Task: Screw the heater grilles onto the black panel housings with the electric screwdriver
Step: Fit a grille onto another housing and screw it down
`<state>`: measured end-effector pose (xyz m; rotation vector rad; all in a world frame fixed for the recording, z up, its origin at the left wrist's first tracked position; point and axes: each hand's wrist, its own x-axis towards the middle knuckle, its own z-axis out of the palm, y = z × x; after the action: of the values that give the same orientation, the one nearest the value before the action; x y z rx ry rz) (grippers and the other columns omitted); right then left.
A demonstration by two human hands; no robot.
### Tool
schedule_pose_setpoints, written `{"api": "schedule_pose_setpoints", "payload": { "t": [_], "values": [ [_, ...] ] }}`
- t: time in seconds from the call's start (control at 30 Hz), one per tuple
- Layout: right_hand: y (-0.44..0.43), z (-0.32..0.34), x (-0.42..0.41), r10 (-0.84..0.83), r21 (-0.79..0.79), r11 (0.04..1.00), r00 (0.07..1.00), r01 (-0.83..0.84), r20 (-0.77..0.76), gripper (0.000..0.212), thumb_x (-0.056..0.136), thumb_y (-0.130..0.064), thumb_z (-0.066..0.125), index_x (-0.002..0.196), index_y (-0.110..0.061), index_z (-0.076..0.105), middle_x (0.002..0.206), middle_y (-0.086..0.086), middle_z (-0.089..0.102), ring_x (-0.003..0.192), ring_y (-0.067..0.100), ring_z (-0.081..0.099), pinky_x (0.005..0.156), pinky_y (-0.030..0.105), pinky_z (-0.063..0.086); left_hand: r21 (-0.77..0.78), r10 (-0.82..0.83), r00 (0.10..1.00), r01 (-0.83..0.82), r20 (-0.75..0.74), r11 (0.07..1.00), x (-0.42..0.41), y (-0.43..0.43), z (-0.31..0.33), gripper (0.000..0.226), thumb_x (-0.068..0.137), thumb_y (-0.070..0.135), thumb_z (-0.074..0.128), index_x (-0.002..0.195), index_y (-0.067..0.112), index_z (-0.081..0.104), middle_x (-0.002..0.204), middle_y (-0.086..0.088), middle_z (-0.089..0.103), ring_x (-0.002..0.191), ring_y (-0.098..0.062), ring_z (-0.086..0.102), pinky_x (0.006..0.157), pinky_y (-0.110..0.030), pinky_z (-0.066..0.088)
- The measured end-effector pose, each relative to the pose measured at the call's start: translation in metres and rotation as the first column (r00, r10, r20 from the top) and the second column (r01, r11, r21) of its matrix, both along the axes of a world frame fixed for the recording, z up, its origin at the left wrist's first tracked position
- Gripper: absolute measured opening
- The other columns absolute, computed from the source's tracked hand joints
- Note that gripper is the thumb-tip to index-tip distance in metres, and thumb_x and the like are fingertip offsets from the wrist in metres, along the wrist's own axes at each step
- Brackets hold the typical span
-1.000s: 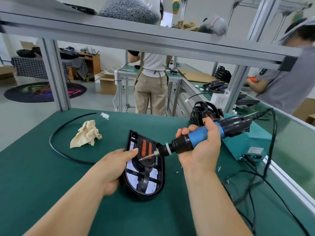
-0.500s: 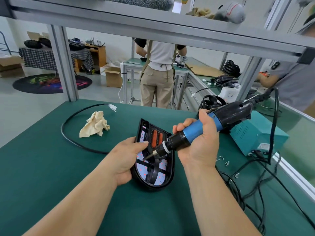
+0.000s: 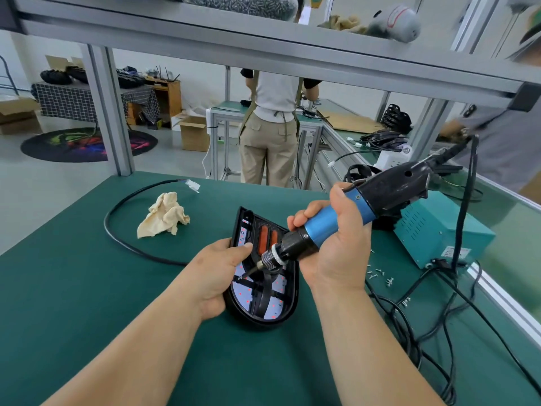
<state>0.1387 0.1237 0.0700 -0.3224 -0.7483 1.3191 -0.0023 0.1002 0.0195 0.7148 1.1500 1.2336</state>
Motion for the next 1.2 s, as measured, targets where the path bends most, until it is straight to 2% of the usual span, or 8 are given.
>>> {"api": "schedule_pose_setpoints", "payload": {
  "t": [0.13, 0.23, 0.4, 0.57, 0.63, 0.83, 1.2],
  "values": [
    [-0.005, 0.003, -0.006, -0.050, 0.037, 0.998, 0.998, 0.048, 0.048, 0.011, 0.080, -0.018, 0.063, 0.086, -0.016, 0.053, 0.056, 0.008, 0.045, 0.046, 0.023, 0.047, 0.054, 0.034, 0.050, -0.005, -0.007, 1.000, 0.007, 0.012, 1.000, -0.001, 0.000, -0.001, 0.025, 0.101, 0.009, 0.050, 0.118, -0.007, 0.061, 0.109, -0.032, 0.068, 0.083, -0.038, 0.071, 0.080, -0.052, 0.059],
    [-0.007, 0.004, -0.007, -0.049, 0.030, 0.998, 0.997, 0.047, 0.056, 0.014, 0.079, -0.018, 0.062, 0.087, -0.015, 0.051, 0.056, 0.008, 0.044, 0.046, 0.023, 0.046, 0.054, 0.033, 0.050, -0.009, 0.004, 1.000, -0.004, 0.020, 1.000, -0.002, 0.001, -0.002, 0.024, 0.101, 0.010, 0.050, 0.116, -0.006, 0.061, 0.102, -0.029, 0.071, 0.077, -0.035, 0.072, 0.076, -0.047, 0.060],
    [-0.009, 0.003, -0.012, -0.062, 0.057, 0.997, 0.993, 0.057, 0.096, 0.013, 0.079, -0.018, 0.063, 0.085, -0.015, 0.052, 0.057, 0.010, 0.044, 0.049, 0.024, 0.046, 0.054, 0.034, 0.050, -0.016, 0.012, 1.000, -0.011, 0.014, 1.000, -0.002, 0.001, -0.002, 0.024, 0.102, 0.009, 0.049, 0.116, -0.007, 0.060, 0.095, -0.027, 0.072, 0.076, -0.036, 0.072, 0.076, -0.049, 0.060],
    [-0.009, 0.002, -0.014, -0.090, 0.070, 0.994, 0.988, 0.082, 0.125, 0.016, 0.079, -0.018, 0.062, 0.085, -0.013, 0.048, 0.057, 0.011, 0.043, 0.049, 0.024, 0.046, 0.055, 0.036, 0.049, -0.027, 0.017, 1.000, -0.017, -0.002, 0.999, -0.002, -0.001, -0.001, 0.027, 0.101, 0.008, 0.049, 0.120, -0.009, 0.057, 0.111, -0.035, 0.066, 0.087, -0.041, 0.069, 0.087, -0.060, 0.055],
    [-0.008, 0.001, -0.013, -0.101, 0.070, 0.993, 0.988, 0.093, 0.121, 0.013, 0.079, -0.018, 0.061, 0.082, -0.014, 0.050, 0.057, 0.011, 0.043, 0.049, 0.024, 0.046, 0.055, 0.035, 0.049, -0.031, 0.020, 1.000, -0.020, -0.006, 0.999, -0.001, 0.000, -0.001, 0.026, 0.101, 0.007, 0.049, 0.120, -0.010, 0.057, 0.111, -0.035, 0.065, 0.086, -0.041, 0.069, 0.087, -0.059, 0.055],
    [-0.007, 0.001, -0.014, -0.104, 0.072, 0.993, 0.988, 0.097, 0.114, 0.008, 0.080, -0.017, 0.062, 0.075, -0.019, 0.056, 0.056, 0.011, 0.045, 0.047, 0.024, 0.046, 0.054, 0.034, 0.047, -0.034, 0.029, 1.000, -0.029, 0.004, 0.999, -0.001, 0.001, -0.001, 0.025, 0.101, 0.005, 0.048, 0.118, -0.011, 0.057, 0.104, -0.034, 0.067, 0.082, -0.040, 0.069, 0.083, -0.055, 0.057],
    [-0.007, 0.000, -0.014, -0.108, 0.068, 0.993, 0.984, 0.099, 0.140, 0.012, 0.079, -0.016, 0.061, 0.077, -0.015, 0.049, 0.055, 0.011, 0.044, 0.049, 0.025, 0.045, 0.056, 0.036, 0.047, -0.040, 0.036, 0.999, -0.036, 0.009, 0.999, -0.001, 0.001, -0.003, 0.018, 0.100, 0.004, 0.050, 0.107, -0.007, 0.062, 0.090, -0.028, 0.070, 0.075, -0.038, 0.070, 0.078, -0.050, 0.058]
  ]
}}
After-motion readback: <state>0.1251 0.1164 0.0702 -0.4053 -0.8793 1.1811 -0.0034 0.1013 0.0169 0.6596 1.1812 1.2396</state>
